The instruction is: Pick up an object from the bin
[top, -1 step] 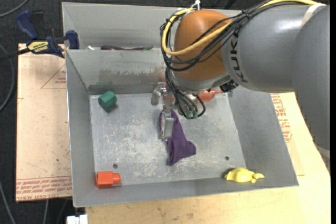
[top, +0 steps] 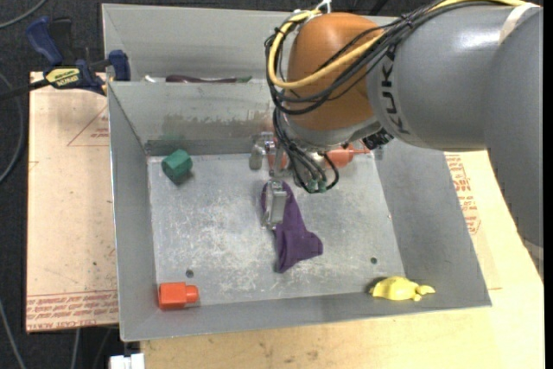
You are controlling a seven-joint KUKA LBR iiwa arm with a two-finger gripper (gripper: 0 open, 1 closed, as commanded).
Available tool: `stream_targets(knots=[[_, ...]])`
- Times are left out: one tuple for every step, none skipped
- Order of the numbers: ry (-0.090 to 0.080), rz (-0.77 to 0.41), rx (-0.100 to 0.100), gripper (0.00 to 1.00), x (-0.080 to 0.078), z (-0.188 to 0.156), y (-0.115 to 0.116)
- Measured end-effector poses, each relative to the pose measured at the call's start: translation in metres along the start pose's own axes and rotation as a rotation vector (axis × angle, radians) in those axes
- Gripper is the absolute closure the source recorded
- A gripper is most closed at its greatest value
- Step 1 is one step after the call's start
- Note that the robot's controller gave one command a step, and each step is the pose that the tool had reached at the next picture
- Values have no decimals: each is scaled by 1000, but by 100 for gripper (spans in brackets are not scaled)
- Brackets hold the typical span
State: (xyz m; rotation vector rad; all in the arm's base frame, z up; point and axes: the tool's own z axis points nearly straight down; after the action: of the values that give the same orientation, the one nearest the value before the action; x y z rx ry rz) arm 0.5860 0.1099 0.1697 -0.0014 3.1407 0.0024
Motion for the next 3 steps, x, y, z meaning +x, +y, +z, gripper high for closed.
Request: stream_targets(knots=[[-7,-107,-3,0,3,19,-17],[-7,-338,2,0,-17,79,-35],[-11,-367,-2,100,-25,98,-92]])
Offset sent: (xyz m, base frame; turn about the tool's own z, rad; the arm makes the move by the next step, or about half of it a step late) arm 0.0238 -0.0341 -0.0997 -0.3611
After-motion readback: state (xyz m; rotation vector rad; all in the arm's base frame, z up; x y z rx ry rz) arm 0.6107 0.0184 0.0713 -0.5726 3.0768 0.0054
